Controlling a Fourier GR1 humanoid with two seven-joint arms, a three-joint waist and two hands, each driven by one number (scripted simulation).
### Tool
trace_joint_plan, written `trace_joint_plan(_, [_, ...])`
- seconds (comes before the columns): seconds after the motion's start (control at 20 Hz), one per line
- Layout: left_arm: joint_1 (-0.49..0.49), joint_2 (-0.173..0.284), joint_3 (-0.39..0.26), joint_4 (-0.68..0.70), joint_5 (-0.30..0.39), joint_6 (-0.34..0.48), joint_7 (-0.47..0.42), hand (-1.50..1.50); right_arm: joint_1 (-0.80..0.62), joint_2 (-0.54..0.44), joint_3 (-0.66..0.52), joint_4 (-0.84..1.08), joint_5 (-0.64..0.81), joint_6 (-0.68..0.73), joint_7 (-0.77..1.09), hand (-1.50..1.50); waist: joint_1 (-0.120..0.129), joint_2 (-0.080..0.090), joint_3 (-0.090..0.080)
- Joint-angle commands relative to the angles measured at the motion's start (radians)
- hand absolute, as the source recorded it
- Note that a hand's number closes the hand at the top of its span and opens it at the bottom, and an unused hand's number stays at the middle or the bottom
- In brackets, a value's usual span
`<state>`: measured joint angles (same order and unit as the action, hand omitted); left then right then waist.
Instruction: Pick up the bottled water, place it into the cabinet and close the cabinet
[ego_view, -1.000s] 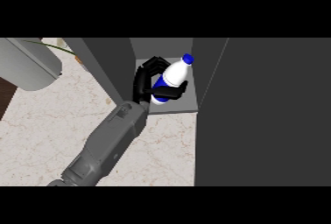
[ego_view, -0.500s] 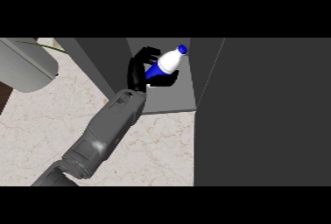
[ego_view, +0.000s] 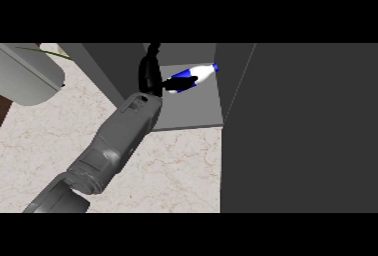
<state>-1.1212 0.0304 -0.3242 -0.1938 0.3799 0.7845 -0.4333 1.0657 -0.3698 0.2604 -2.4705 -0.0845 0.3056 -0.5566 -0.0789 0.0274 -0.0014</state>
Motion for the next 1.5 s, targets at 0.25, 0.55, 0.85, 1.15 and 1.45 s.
trace_joint_plan(0.25, [0.037, -0.03, 0.161, -0.185, 0.15, -0.214, -0.262, 1.5, 0.017, -0.016, -0.016, -0.041, -0.056, 0.036, -0.01, -1.5, 0.001, -0.004, -0.001])
trace_joint_plan(0.55, [0.031, -0.03, 0.128, -0.188, 0.199, -0.304, -0.275, 1.5, 0.013, 0.009, 0.037, -0.116, -0.047, 0.017, 0.052, -1.5, 0.019, -0.014, 0.0])
trace_joint_plan(0.85, [0.124, -0.03, 0.02, -0.321, 0.267, -0.383, -0.202, 1.5, 0.066, -0.006, 0.035, -0.167, -0.015, 0.01, 0.087, -1.5, 0.043, -0.029, 0.0])
trace_joint_plan(1.15, [0.323, -0.03, -0.133, -0.546, 0.382, -0.55, -0.187, -1.5, 0.029, 0.019, 0.07, -0.122, 0.015, -0.013, 0.078, -1.5, 0.06, -0.033, -0.001])
trace_joint_plan(1.45, [0.551, -0.03, -0.323, -0.84, 0.427, -0.51, -0.15, -1.5, 0.073, 0.019, 0.113, -0.163, 0.056, -0.042, 0.099, -1.5, 0.078, -0.042, 0.0])
